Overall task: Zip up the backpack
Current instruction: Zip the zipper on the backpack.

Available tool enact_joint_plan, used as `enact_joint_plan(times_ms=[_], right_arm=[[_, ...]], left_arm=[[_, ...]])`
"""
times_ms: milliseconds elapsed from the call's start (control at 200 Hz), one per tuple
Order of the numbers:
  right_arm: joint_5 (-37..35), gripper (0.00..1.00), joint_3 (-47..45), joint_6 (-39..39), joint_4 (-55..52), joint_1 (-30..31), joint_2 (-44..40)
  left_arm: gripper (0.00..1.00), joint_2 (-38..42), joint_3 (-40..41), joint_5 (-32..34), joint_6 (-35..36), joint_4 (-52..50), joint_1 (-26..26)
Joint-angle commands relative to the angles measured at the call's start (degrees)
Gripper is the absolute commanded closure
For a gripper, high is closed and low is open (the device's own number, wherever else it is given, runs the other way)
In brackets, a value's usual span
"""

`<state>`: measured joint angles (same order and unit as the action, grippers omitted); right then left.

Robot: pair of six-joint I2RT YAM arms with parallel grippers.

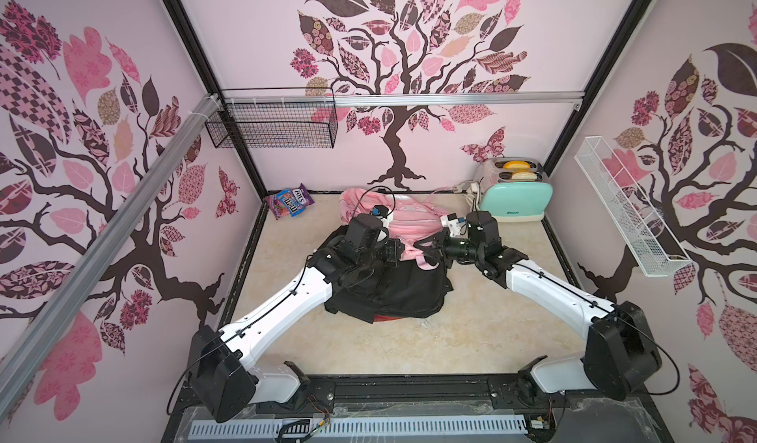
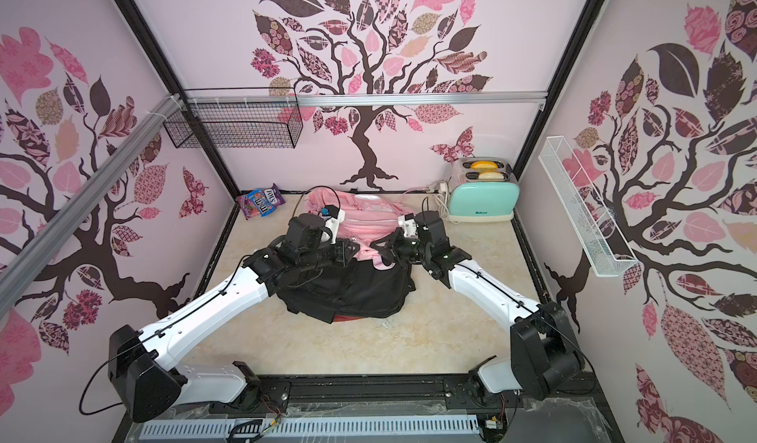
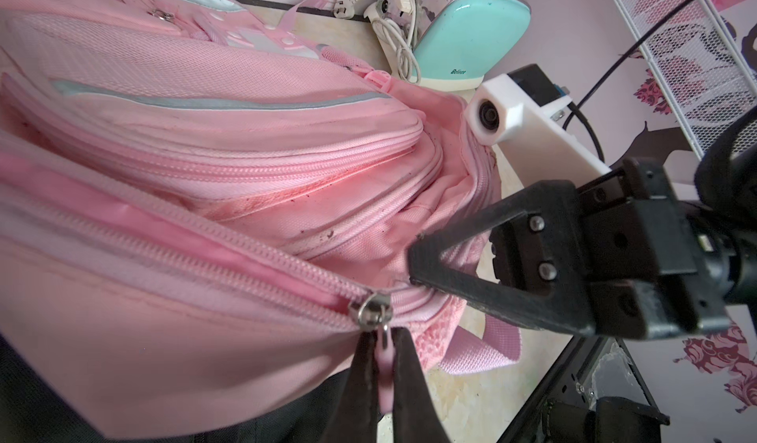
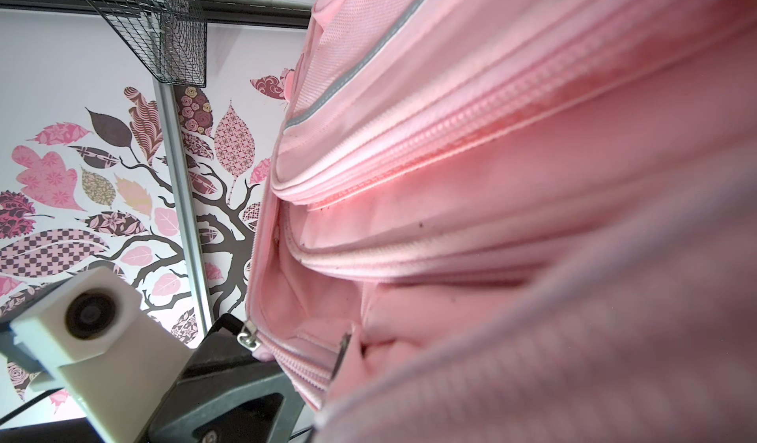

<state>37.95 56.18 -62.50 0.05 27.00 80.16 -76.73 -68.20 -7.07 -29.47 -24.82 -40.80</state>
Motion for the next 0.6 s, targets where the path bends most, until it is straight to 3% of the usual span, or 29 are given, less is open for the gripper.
enact_joint_plan(times_ms=[0,255,595], right_arm=[[3.1,1.0,0.5,4.0,4.5,-0.9,-0.6],[3.9,1.0,-0.5,11.1,-4.3,-3.7,0.3],[-0.1,1.0,3.5,22.6,-19.3,-3.7,2.3]], left_arm=[[1.0,1.4,0.7,-6.0,1.5,4.4,-3.9],[1.0,4.7,9.4,-6.4,-0.7,7.0,-4.0],[1.0,5.8,18.2,-5.7,-3.3,10.2,-3.9]])
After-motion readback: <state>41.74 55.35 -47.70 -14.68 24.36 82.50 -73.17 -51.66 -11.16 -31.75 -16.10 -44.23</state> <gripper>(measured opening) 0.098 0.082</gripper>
